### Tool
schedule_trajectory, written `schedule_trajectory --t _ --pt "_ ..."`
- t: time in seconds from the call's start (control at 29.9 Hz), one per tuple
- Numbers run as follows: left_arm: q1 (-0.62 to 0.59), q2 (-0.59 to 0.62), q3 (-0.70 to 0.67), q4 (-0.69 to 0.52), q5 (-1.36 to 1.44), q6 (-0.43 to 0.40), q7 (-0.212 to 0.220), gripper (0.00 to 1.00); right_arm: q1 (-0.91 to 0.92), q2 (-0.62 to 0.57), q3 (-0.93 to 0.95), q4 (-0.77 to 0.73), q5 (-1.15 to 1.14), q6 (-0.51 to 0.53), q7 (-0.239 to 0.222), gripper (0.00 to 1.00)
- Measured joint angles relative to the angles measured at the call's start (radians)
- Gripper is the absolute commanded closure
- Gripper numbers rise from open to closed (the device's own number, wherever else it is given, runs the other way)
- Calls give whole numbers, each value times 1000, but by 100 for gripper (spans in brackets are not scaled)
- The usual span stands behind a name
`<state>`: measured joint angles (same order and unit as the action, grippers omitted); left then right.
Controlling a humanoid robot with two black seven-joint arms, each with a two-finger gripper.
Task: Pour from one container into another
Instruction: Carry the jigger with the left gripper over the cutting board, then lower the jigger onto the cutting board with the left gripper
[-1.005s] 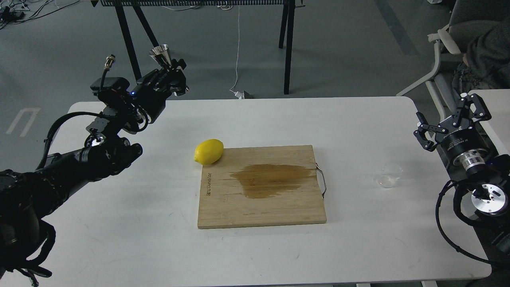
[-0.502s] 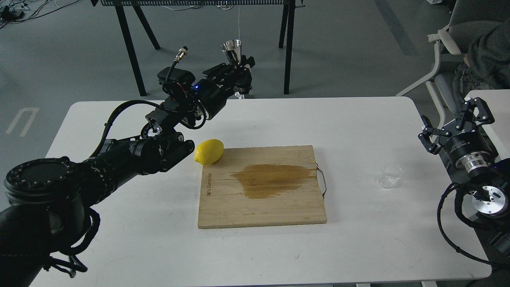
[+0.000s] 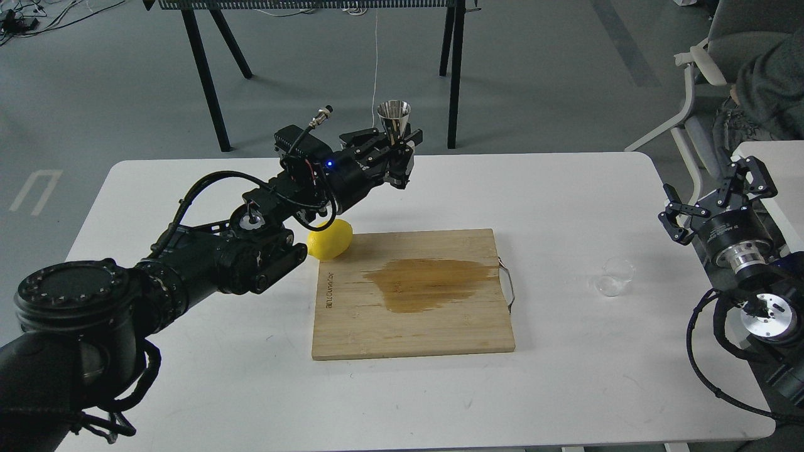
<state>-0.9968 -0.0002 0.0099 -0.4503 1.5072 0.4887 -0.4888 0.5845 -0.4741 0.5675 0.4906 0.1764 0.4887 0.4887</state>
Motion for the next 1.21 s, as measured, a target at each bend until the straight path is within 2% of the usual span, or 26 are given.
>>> schedule_trajectory --t 0.64,1.21 --pt "163 0 -1 -124 45 0 0 76 0 5 -7 -4 0 0 0 1" --pt "262 0 1 -133 47 0 0 74 -1 8 -10 -4 0 0 0 1"
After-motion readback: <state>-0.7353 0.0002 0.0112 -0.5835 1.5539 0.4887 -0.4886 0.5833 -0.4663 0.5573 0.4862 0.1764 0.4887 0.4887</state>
